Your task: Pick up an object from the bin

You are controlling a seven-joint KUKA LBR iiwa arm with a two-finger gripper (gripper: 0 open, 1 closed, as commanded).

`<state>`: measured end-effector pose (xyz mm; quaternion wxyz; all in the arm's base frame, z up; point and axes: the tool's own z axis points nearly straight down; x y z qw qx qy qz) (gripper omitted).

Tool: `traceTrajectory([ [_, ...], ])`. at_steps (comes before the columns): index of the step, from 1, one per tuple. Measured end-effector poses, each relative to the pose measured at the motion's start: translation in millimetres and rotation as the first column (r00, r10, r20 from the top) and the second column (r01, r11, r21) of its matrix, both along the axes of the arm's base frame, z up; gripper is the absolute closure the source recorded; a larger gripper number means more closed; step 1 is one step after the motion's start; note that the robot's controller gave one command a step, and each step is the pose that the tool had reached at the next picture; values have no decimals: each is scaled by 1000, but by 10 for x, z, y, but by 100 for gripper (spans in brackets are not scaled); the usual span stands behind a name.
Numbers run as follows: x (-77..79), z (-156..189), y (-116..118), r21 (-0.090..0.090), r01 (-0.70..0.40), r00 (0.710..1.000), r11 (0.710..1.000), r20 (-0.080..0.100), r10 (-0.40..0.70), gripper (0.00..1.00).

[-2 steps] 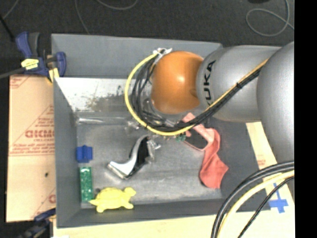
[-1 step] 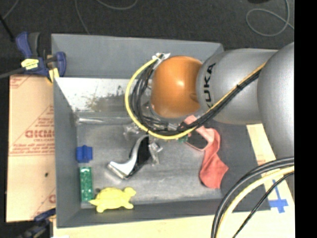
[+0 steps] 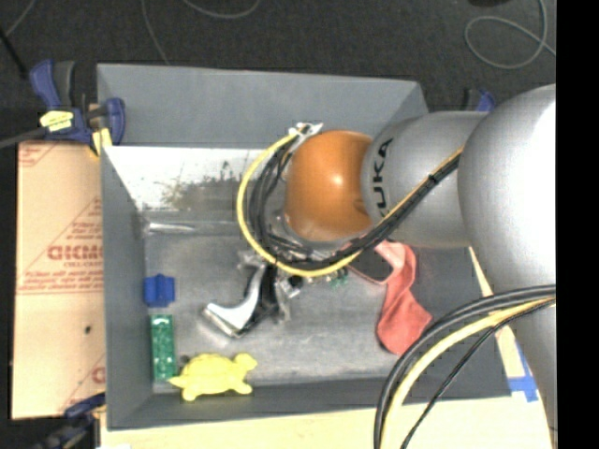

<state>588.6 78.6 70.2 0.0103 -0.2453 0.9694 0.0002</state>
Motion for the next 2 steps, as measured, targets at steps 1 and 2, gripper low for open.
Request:
traceTrajectory([
  [1, 0, 0, 0, 0, 0, 1000, 1000, 0, 0, 100],
  [2, 34, 158, 22, -1, 1, 1000, 1000, -4, -1, 100],
])
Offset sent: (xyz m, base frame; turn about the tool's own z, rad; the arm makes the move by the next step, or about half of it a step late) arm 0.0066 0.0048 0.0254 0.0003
